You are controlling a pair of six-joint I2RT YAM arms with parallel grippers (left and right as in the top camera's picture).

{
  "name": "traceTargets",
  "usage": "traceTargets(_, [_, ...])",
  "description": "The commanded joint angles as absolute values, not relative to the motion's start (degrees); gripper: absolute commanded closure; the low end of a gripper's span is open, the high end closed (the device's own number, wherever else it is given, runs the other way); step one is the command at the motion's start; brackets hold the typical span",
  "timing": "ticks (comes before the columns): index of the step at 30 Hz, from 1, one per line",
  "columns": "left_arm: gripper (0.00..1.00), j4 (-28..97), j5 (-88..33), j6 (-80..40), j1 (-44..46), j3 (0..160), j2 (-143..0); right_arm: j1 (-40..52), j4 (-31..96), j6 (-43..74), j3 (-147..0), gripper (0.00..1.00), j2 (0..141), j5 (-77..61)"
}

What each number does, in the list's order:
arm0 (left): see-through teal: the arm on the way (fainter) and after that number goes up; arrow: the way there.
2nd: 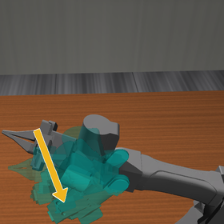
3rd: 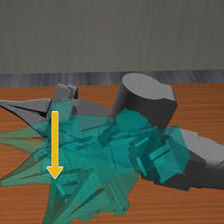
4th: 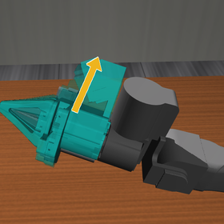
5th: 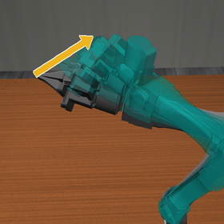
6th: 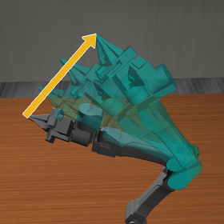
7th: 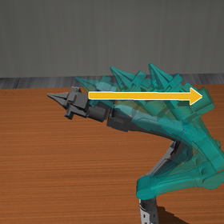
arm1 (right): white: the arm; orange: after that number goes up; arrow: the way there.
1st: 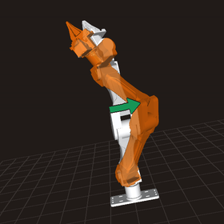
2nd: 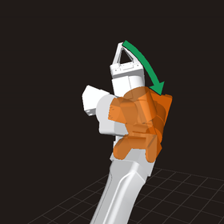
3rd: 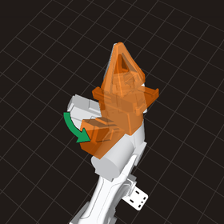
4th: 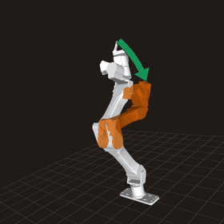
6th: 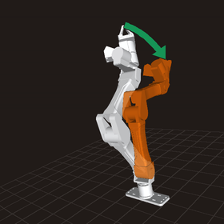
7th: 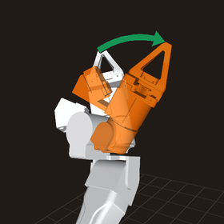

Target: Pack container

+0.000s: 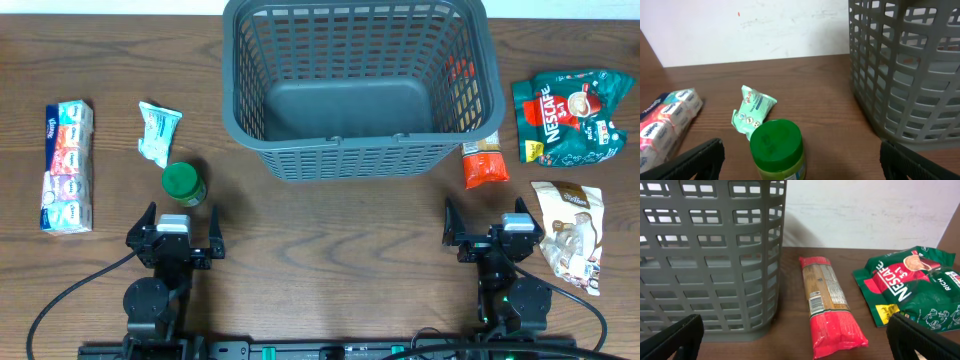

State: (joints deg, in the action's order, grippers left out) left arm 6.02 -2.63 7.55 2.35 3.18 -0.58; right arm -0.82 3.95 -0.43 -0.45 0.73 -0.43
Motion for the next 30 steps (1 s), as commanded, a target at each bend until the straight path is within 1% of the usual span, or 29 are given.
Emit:
traceTargets(1, [0.02, 6.55, -2.55, 7.9, 2.37, 1.56, -0.23, -0.3, 4.16, 0.36, -0.32, 0.01, 0.49, -0.21])
traceTargets(22, [0.01, 6.55, -2.55, 7.9, 2.37, 1.56, -0.23, -0.3, 3.77, 0.34, -0.32, 0.01, 0.49, -0.19])
traceTargets(25, [0.01, 6.55, -2.55, 7.9, 2.37, 1.56, -0.23, -0.34, 2.11, 2.17, -0.71, 0.01, 0.49, -1.87])
traceTargets(30, [0.02, 6.55, -2.55, 7.9, 2.37, 1.56, -0.23, -0.34, 5.3, 2.35, -4.1, 0.01, 1.06, 2.92])
